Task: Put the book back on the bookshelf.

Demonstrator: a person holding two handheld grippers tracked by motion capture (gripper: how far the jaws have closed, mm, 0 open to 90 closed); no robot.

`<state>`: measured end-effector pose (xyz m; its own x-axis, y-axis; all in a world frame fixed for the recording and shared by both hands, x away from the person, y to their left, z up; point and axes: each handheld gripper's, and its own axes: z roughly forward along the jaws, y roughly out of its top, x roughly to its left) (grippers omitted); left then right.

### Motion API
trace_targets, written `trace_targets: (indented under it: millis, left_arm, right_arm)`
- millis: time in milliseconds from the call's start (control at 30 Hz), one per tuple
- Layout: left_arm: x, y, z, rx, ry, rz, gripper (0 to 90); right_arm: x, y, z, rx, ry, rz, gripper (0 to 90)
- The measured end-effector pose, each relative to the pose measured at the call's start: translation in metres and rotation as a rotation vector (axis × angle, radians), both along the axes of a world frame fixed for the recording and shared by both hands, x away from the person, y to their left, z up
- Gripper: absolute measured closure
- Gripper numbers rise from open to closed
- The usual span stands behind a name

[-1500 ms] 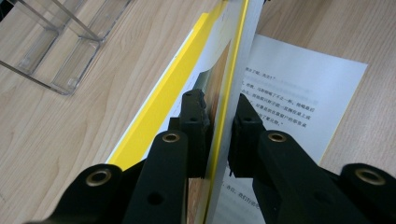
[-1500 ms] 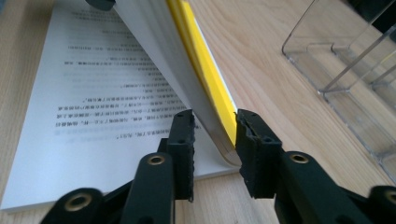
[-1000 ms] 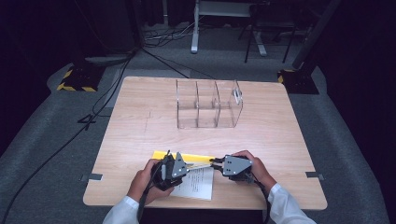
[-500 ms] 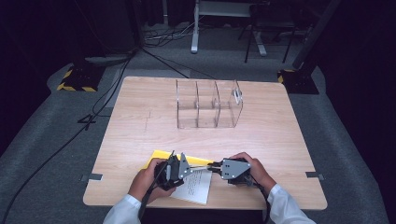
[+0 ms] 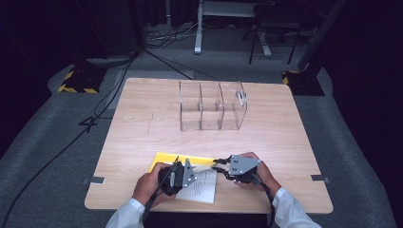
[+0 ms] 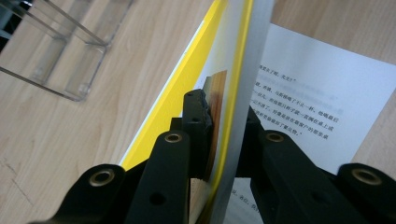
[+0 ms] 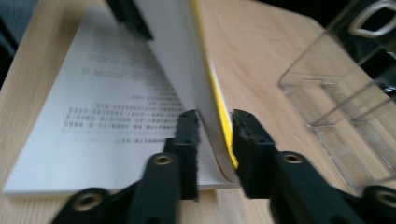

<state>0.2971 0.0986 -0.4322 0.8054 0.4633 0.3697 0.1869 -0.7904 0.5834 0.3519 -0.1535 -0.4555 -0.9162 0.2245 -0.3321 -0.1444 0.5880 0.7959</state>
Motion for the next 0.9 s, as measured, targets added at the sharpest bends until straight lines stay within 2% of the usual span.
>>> trace_targets:
  millis: [33, 167, 200, 233, 267, 300, 400, 567, 667, 733, 800, 900]
  left_arm:
    - [0.001, 0.001, 0.001, -0.014, -0.003, 0.006, 81.2]
    - [0.004, 0.009, 0.011, -0.076, -0.024, 0.024, 81.8]
    - [0.005, 0.011, 0.013, -0.09, -0.029, 0.025, 82.1]
    - [0.005, 0.011, 0.013, -0.09, -0.029, 0.025, 82.3]
    - [0.005, 0.012, 0.015, -0.109, -0.03, 0.029, 82.5]
    - [0.006, 0.013, 0.018, -0.122, -0.03, 0.028, 82.5]
    - [0.007, 0.014, 0.025, -0.16, -0.035, 0.012, 83.1]
    - [0.008, 0.009, 0.034, -0.222, -0.04, -0.027, 83.3]
    - [0.008, 0.005, 0.037, -0.264, -0.03, -0.058, 83.3]
    - [0.008, 0.004, 0.039, -0.291, -0.029, -0.076, 83.3]
    - [0.008, 0.003, 0.04, -0.32, -0.023, -0.092, 83.3]
    - [0.007, 0.002, 0.04, -0.352, -0.027, -0.107, 83.3]
  right_arm:
    - [0.003, -0.005, 0.002, 0.028, 0.013, -0.03, 60.9]
    - [0.017, -0.03, 0.006, 0.094, 0.079, -0.135, 57.9]
    - [0.02, -0.036, 0.004, 0.093, 0.102, -0.153, 57.3]
    - [0.02, -0.036, 0.004, 0.093, 0.102, -0.153, 57.3]
    - [0.024, -0.041, 0.0, 0.072, 0.118, -0.183, 55.3]
    - [0.024, -0.041, 0.0, 0.072, 0.118, -0.183, 55.3]
    - [0.029, -0.044, -0.006, 0.059, 0.161, -0.206, 54.6]
    - [0.033, -0.038, -0.013, 0.016, 0.188, -0.206, 50.0]
    - [0.032, -0.037, -0.012, 0.03, 0.191, -0.201, 43.9]
    - [0.033, -0.039, -0.011, 0.052, 0.195, -0.197, 40.1]
    - [0.033, -0.044, -0.008, 0.109, 0.216, -0.174, 38.0]
    - [0.03, -0.051, -0.001, 0.184, 0.214, -0.149, 36.2]
